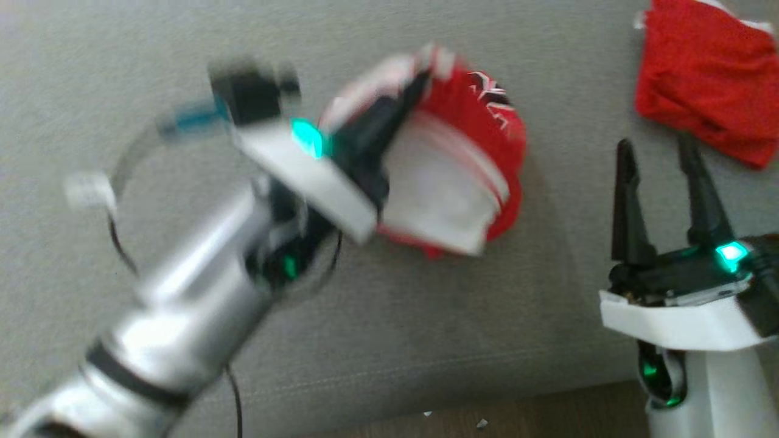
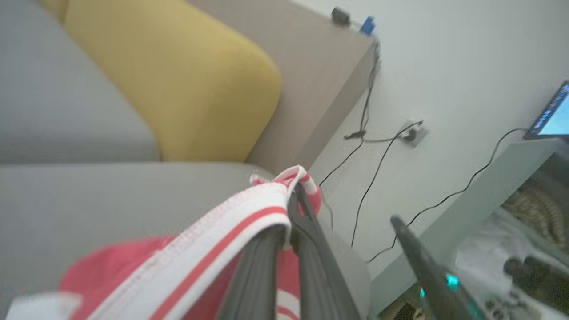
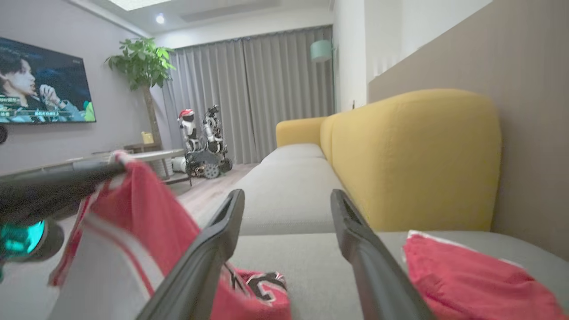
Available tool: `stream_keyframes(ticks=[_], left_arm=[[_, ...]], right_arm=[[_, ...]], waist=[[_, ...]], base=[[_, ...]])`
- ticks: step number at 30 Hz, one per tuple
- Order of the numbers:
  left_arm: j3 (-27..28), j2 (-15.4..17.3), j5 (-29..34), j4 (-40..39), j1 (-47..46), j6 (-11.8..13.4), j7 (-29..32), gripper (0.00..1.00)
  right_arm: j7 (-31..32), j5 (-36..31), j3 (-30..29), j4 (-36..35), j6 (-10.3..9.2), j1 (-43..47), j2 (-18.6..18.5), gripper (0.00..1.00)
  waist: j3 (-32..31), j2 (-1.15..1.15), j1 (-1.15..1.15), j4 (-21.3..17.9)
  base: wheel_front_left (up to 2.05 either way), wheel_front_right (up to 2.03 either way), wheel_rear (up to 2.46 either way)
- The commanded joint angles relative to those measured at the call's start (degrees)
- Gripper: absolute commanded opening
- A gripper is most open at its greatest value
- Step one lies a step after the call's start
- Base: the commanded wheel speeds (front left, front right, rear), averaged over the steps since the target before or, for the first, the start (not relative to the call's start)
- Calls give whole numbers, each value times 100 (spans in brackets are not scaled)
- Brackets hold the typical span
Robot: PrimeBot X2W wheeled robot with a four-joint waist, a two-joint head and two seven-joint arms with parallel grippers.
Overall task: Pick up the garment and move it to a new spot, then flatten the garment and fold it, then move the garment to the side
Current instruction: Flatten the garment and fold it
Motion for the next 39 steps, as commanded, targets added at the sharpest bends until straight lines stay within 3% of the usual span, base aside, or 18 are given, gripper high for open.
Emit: stream_keyframes(ticks=[1,8,12,15,20,27,31,38,39], left_arm=[[257,45,-45,-201,-311,-35,18,0],[736,-578,-674,576,-2209,-33,557,0],[1016,-804,-745,854,-3115,-6,429,0],[1208,-800,-668,1035,-3561,23,256,0],[1481,-144,-850,1066,-3029,46,356,0],[1532,1254,-1336,727,-141,97,600,0],[1625,1408,-1338,1437,619,54,107,0],[1538,1383,-1074,2311,393,-22,-414,0],[1522,1378,-1037,2397,367,-26,-492,22]], right_arm=[[-24,46,108,-238,25,-201,-6,100],[-24,222,126,-478,25,-198,-6,100],[-24,200,25,-479,25,-98,-6,100],[-24,183,-68,-484,25,-30,-6,100],[-24,187,-228,-556,25,74,-6,100],[-24,82,-443,-591,25,252,-6,100],[-24,-90,-360,-511,25,158,-6,100],[-24,-127,-217,-457,25,-17,-6,100],[-24,-133,-208,-440,25,-7,-6,100]], waist=[[-77,0,0,-190],[-246,0,0,-722],[-382,0,0,-741],[-473,0,0,-641],[-496,0,0,-404],[-239,0,0,-7],[-3,0,0,199],[160,0,0,164],[172,0,0,159]], base=[[0,0,0],[0,0,0],[0,0,0],[0,0,0],[0,0,0],[0,0,0],[0,0,0],[0,0,0],[0,0,0]])
